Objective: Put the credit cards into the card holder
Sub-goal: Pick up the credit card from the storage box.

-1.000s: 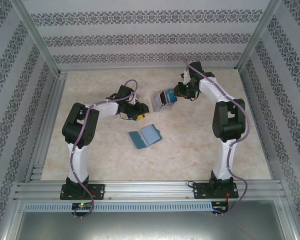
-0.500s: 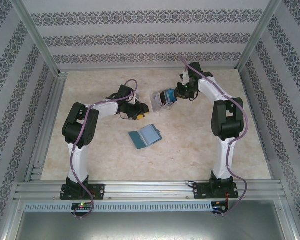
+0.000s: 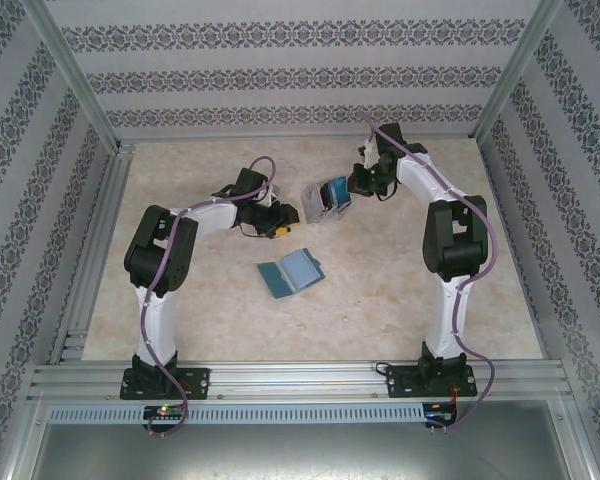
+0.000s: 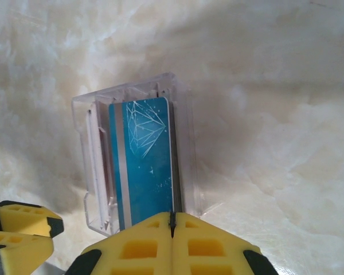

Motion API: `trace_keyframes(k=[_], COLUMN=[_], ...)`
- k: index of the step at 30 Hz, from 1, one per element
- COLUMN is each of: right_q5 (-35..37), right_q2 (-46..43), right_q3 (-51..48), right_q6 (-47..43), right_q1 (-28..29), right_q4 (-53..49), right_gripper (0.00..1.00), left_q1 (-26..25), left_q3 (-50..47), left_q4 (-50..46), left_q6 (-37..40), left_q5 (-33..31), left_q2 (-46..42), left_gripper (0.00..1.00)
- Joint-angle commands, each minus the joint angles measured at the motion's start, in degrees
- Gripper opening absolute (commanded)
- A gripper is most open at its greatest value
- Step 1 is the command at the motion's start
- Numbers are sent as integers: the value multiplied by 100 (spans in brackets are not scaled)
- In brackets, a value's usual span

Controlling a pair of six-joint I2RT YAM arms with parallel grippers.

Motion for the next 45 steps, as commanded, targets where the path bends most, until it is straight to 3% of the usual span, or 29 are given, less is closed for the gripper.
trace_keyframes(k=[1,9,17,28,45], right_q5=[-401,-755,-1043,-2018,-3024], right_q2=[-404,-604,-657,-980,-1030], right_q3=[-93,-280,-523,-990,-1301], right_q6=[108,275,448,1197,2018], right_q1=[-60,-132,-220,-313,-253], right_q4=[200,477,798,1782,2753], right_gripper=[0,0,0,0,0], left_q1=[-76,-2,127,223,234], left_q3=[191,209,198,279,890], left_q4=[-37,283,1439,3197,3721], left_q6=[56,-167,-999,-2114,-2541], left_q5=[124,342,812,1114,1265], left_q2=[60,-86,-27,160,604], left_gripper=[45,45,49,54,56])
